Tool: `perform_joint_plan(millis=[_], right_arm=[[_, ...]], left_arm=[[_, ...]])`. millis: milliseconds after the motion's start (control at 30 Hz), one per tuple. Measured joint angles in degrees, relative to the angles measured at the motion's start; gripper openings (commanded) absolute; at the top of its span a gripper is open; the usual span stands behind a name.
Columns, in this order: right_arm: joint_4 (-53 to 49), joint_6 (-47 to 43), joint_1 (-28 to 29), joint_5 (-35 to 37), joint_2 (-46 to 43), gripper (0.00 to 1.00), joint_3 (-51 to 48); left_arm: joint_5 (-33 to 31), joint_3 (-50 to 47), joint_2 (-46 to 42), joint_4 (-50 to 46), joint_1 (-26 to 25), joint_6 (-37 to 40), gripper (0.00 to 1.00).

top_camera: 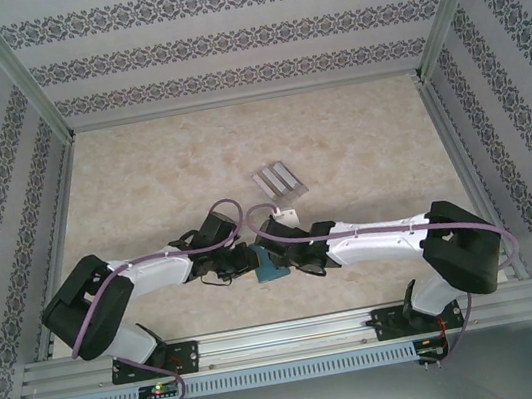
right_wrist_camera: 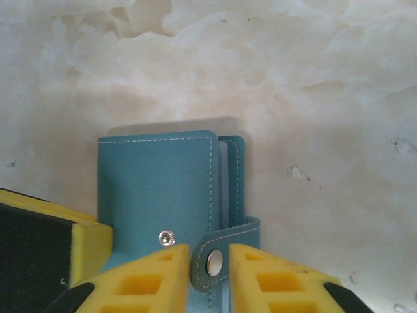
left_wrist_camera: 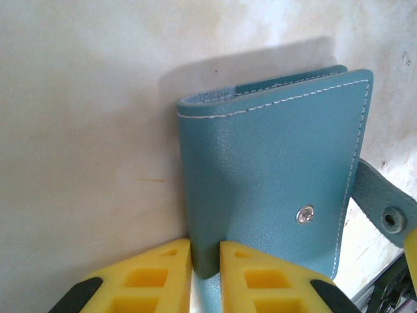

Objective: Put the credit cards into the card holder

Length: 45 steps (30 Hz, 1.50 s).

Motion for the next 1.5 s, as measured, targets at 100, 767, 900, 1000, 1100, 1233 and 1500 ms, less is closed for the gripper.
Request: perform_joint_plan(millis=[100, 767, 900, 1000, 1100, 1233, 1500], right_arm=[[0.0, 0.3, 0.0, -0.1, -0.2, 0.16, 0.0], [4.2, -1.2, 0.0, -4.1, 1.7, 0.00, 0.0], [5.6, -2.4, 0.0, -6.4, 4.3, 0.00, 0.0], [5.9, -3.1, -0.2, -7.6, 5.0, 0.00, 0.2], [6.1, -3.7, -0.8, -8.4, 5.0, 0.00, 0.3], [6.3, -3.9, -1.6, -9.3, 5.0, 0.00, 0.3], [7.3, -3.9, -1.9, -9.6, 4.3, 0.00, -0.4]], left_arm=[[0.1, 0.0, 0.0, 0.0, 0.0, 0.0, 0.19], [0.1, -0.2, -0.1, 0.4, 0.0, -0.4, 0.19], [0.1, -0.2, -0.1, 0.4, 0.0, -0.4, 0.18], [0.1, -0.2, -0.1, 0.4, 0.0, -0.4, 0.18], [0.1, -0.2, -0.1, 0.4, 0.0, -0.4, 0.17], [0.1, -0.2, -0.1, 0.4, 0.0, -0.6, 0.17], [0.1, -0.2, 0.0, 0.5, 0.0, -0.6, 0.17]])
